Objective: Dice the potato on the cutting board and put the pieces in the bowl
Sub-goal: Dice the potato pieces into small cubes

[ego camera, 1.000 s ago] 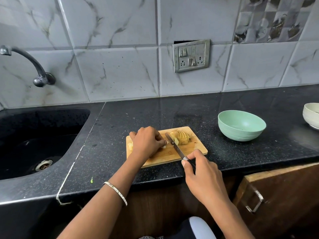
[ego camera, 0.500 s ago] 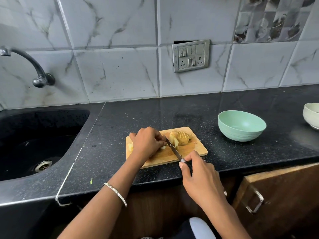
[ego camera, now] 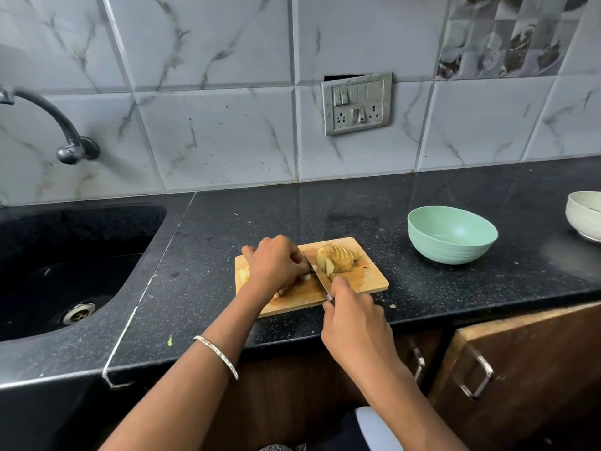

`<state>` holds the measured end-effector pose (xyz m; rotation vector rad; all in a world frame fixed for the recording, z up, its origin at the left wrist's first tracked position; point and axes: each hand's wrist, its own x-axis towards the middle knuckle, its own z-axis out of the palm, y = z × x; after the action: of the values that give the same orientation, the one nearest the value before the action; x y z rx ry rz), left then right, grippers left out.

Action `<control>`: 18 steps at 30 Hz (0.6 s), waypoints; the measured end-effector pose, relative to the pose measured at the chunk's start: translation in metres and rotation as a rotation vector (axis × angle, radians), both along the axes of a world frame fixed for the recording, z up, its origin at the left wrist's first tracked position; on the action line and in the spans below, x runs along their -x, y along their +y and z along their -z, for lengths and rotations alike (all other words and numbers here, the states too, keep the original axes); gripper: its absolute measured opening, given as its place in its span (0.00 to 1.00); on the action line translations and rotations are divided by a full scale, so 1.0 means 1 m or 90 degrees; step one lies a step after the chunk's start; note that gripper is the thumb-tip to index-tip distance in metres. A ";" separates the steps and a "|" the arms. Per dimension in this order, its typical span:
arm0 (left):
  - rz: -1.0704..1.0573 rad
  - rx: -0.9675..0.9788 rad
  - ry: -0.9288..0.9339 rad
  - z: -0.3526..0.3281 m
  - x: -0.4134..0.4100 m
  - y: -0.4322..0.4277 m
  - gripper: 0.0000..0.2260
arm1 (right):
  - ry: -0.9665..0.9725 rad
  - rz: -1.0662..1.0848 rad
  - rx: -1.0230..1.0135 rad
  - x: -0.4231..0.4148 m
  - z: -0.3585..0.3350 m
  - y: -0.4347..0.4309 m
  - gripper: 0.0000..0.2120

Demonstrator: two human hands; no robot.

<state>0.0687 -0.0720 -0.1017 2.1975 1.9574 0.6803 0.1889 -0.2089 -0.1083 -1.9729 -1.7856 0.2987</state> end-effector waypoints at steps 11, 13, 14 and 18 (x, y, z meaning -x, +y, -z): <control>-0.012 0.015 0.011 -0.002 0.015 -0.006 0.06 | 0.070 -0.016 -0.004 -0.016 -0.004 -0.024 0.05; -0.006 0.028 0.034 -0.002 0.015 -0.009 0.06 | 0.070 -0.019 -0.001 -0.012 -0.003 -0.025 0.05; -0.005 0.035 0.036 -0.002 0.014 -0.009 0.07 | 0.071 -0.019 -0.002 -0.010 -0.003 -0.025 0.05; -0.004 0.048 0.027 -0.002 0.013 -0.009 0.08 | 0.061 -0.013 0.001 -0.005 -0.003 -0.023 0.05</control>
<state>0.0561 -0.0811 -0.0997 2.1797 1.9768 0.5549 0.1936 -0.2323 -0.1050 -1.9086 -1.7469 0.3939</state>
